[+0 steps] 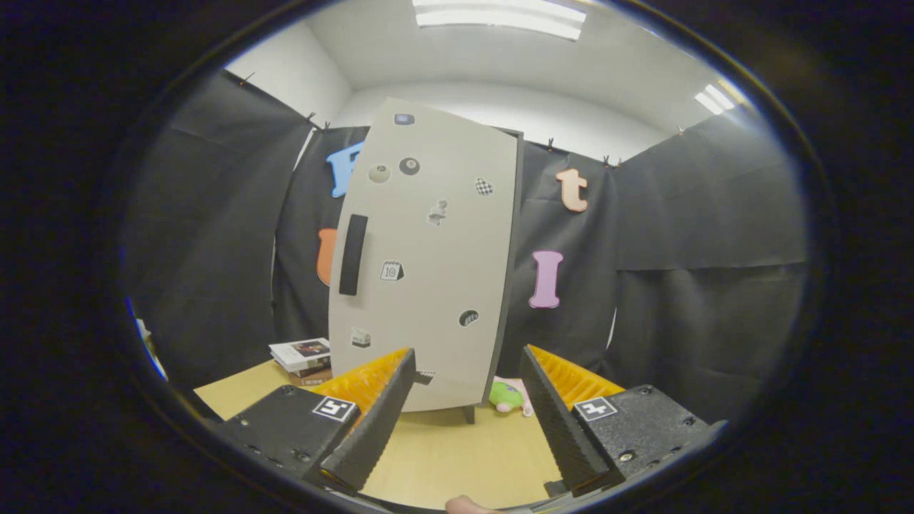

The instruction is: Open the shoe cabinet door, grab the shoes and put them into the shoe cabinet, then close the shoe cabinet door.

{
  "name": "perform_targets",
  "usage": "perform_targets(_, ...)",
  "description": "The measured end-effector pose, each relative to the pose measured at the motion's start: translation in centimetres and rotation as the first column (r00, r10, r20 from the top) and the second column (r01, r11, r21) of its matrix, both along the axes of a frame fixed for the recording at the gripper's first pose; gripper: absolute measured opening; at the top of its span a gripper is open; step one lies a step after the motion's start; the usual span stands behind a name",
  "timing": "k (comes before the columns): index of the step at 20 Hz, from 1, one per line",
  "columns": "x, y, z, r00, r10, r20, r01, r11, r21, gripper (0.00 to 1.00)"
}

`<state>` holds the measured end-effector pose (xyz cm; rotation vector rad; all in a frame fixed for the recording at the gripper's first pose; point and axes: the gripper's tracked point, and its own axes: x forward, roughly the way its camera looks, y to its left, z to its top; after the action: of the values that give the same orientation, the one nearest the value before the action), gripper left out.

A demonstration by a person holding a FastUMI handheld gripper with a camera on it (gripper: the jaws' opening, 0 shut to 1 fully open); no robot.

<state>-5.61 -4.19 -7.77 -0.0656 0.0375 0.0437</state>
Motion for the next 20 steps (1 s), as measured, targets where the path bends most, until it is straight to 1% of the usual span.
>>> perform_targets(2,-1.0,-0.6,0.9,1.000,0.014,-0.009,-0.013,0.998,0.059,0.96)
perform_targets(4,-1.1,-2.2,1.3,1.000,0.006,-0.004,-0.005,0.997,0.081,0.96)
perform_targets(7,-1.8,-3.5,2.2,1.000,-0.016,0.022,0.015,0.999,0.051,0.96)
perform_targets(9,-2.2,-3.6,2.4,0.999,-0.017,0.033,0.015,0.999,0.040,0.96)
perform_targets(20,-2.5,-2.4,2.0,0.999,0.031,0.022,-0.033,0.997,0.076,0.96)
